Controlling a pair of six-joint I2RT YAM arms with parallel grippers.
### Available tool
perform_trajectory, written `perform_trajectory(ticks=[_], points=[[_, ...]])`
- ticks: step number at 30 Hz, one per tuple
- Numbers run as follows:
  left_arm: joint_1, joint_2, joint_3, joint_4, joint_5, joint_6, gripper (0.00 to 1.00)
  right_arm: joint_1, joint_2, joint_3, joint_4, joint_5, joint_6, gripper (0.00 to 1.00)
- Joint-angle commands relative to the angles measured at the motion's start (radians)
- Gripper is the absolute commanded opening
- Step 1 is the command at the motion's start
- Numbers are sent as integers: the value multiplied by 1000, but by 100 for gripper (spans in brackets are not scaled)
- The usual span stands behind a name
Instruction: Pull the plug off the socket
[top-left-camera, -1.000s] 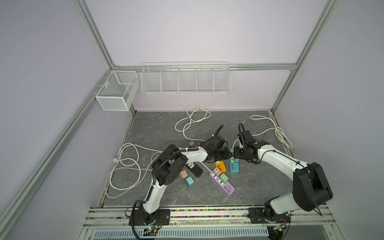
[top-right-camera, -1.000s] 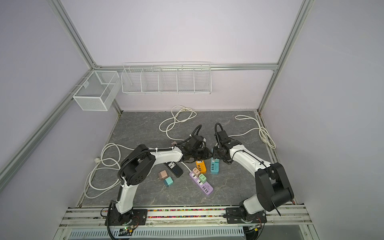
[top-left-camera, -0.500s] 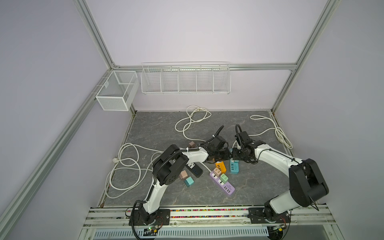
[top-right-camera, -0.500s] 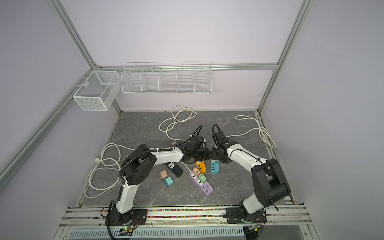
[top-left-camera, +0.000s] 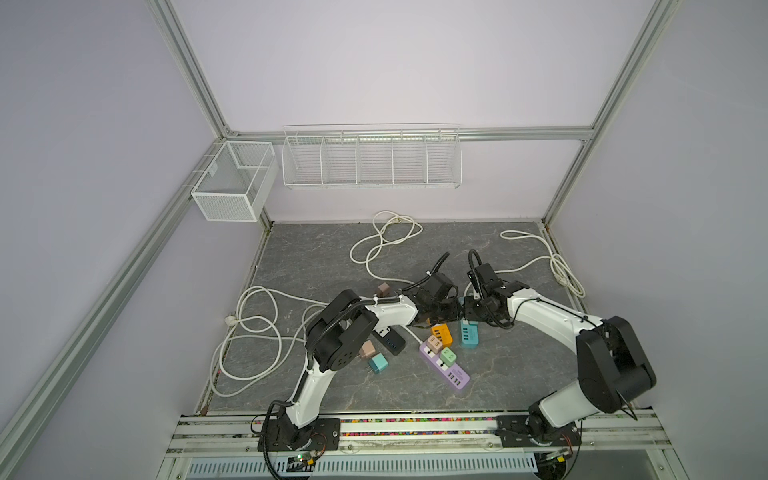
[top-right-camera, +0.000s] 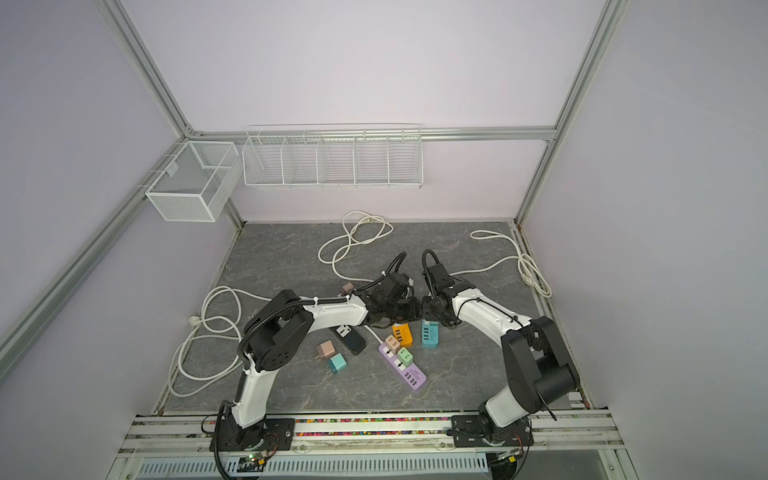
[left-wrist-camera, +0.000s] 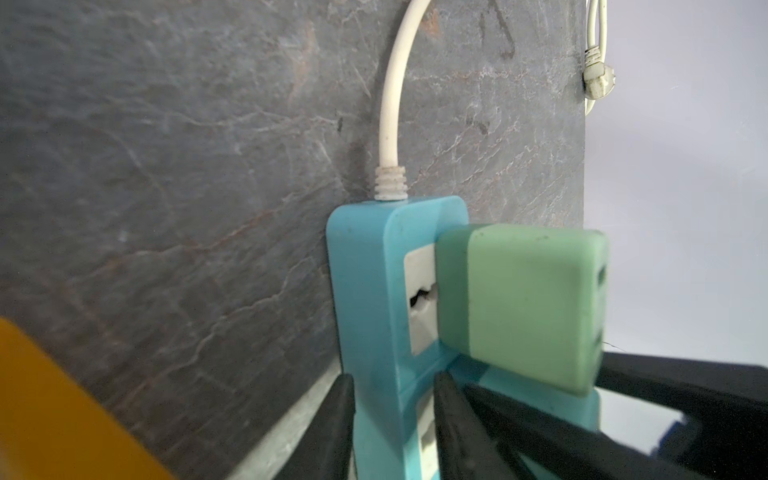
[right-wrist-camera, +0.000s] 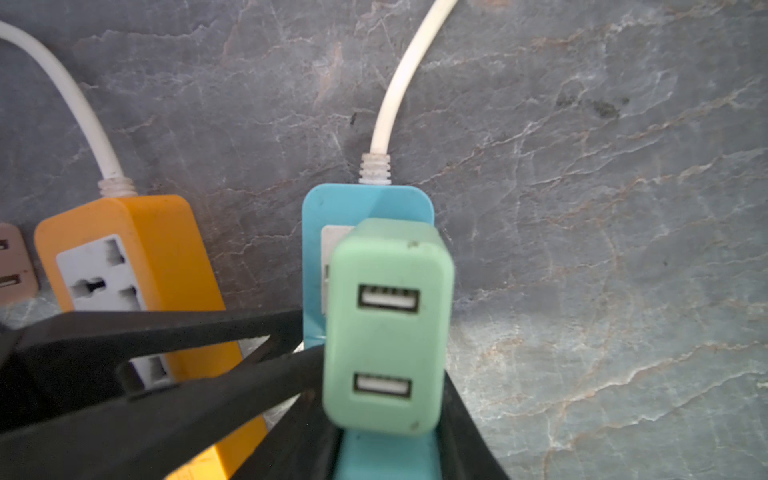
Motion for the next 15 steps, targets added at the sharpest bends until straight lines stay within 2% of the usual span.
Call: perform_trajectory(ticks=[1, 4, 7, 15], points=[[-8, 11, -42, -60, -32, 12, 34, 8, -26, -18, -9, 15, 7, 28], [-10, 16, -45, -42, -14, 2, 34, 24, -22, -19, 12, -12, 19, 26], [-13, 8, -41, -66, -35, 13, 34, 46, -10, -1, 4, 18, 18, 25], [-19, 6, -50, -84, -53, 19, 33, 20, -39, -3, -13, 26, -3, 24]])
